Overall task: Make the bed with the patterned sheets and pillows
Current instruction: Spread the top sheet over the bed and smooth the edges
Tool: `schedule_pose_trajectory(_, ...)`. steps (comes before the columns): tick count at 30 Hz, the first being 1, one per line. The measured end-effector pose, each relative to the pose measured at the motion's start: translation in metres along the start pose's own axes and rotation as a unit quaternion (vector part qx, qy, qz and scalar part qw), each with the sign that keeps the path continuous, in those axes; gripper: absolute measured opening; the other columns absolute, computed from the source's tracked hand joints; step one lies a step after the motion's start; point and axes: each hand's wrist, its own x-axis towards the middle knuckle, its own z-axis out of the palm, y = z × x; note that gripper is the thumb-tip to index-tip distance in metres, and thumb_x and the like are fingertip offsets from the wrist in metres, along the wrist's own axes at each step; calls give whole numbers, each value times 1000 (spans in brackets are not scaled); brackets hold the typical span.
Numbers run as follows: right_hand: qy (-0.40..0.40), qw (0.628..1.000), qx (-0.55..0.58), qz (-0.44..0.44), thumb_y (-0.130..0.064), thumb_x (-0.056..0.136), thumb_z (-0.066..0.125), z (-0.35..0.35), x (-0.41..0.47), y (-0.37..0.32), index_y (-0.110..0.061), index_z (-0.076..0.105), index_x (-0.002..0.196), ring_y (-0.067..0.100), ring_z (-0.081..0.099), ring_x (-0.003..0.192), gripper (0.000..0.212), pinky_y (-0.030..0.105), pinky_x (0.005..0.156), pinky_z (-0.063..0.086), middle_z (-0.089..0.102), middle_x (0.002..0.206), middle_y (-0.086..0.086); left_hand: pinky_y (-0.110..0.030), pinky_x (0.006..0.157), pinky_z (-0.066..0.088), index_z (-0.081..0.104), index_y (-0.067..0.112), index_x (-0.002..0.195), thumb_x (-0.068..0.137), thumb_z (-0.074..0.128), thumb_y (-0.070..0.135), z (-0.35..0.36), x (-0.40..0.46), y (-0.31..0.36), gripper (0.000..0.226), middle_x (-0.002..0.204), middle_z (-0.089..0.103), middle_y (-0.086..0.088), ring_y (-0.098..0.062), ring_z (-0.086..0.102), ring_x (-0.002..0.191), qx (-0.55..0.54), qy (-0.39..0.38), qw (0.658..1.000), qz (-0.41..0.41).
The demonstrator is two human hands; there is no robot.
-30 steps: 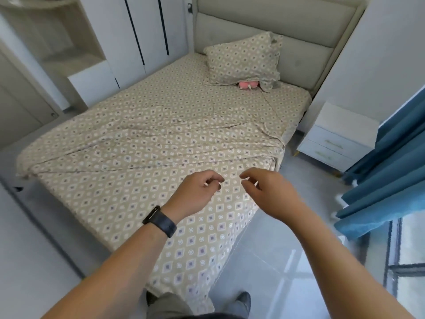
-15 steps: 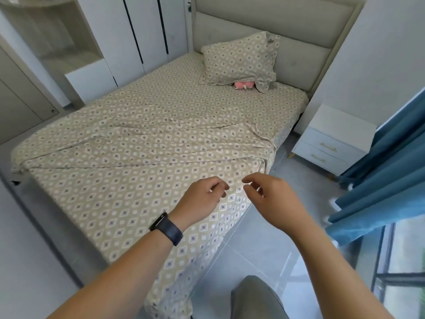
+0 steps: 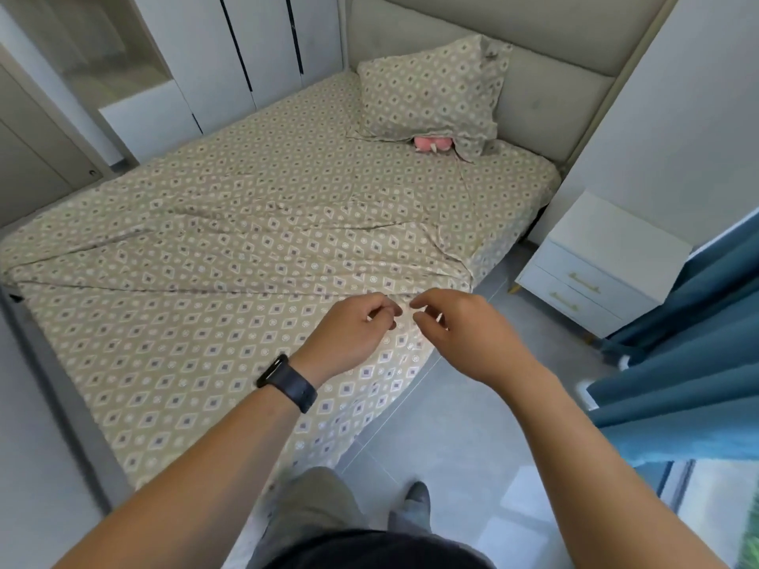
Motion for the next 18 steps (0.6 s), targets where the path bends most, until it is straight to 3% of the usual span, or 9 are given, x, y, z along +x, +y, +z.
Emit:
schedule_pose_trajectory(2, -8, 1000, 4, -3, -38, 101, 54, -16, 20, 19, -33, 67, 118, 2, 57, 81, 23, 29, 73, 49, 64, 92, -20, -36, 77, 56, 70, 31, 105, 103, 49, 31, 6, 24, 11, 22, 95, 72, 16, -16, 69, 83, -3, -2, 1000, -8)
schedule_pose_trajectory(5, -26, 1000, 11, 0, -39, 101, 53, -24, 52, 44, -33, 67, 119, 2, 58, 80, 23, 30, 75, 51, 63, 90, -20, -28, 75, 52, 70, 33, 107, 104, 48, 31, 4, 59, 14, 22, 97, 72, 17, -2, 67, 86, 18, -23, 999, -17)
schedule_pose_trajectory(8, -53, 998, 16, 10, -41, 101, 52, -21, 90, 69, -34, 66, 119, 0, 58, 80, 23, 30, 76, 52, 63, 91, -20, -36, 75, 56, 69, 36, 107, 103, 48, 33, 1, 97, 7, 22, 97, 73, 15, -12, 69, 84, 4, -25, 999, -46)
schedule_pose_trajectory(15, -161, 986, -23, 24, -42, 102, 49, -32, 187, 118, -35, 65, 123, 1, 57, 88, 28, 26, 79, 48, 65, 105, -19, -39, 85, 58, 69, 30, 110, 104, 47, 30, -3, 214, 1, 23, 99, 72, 13, -7, 69, 87, -28, -64, 995, -67)
schedule_pose_trajectory(18, -159, 986, -25, 51, -42, 102, 50, -54, 237, 142, -33, 66, 122, 2, 57, 88, 27, 27, 79, 49, 65, 105, -18, -38, 86, 56, 69, 28, 113, 104, 46, 30, -5, 273, 17, 25, 102, 71, 12, -9, 68, 89, -39, -74, 995, -45)
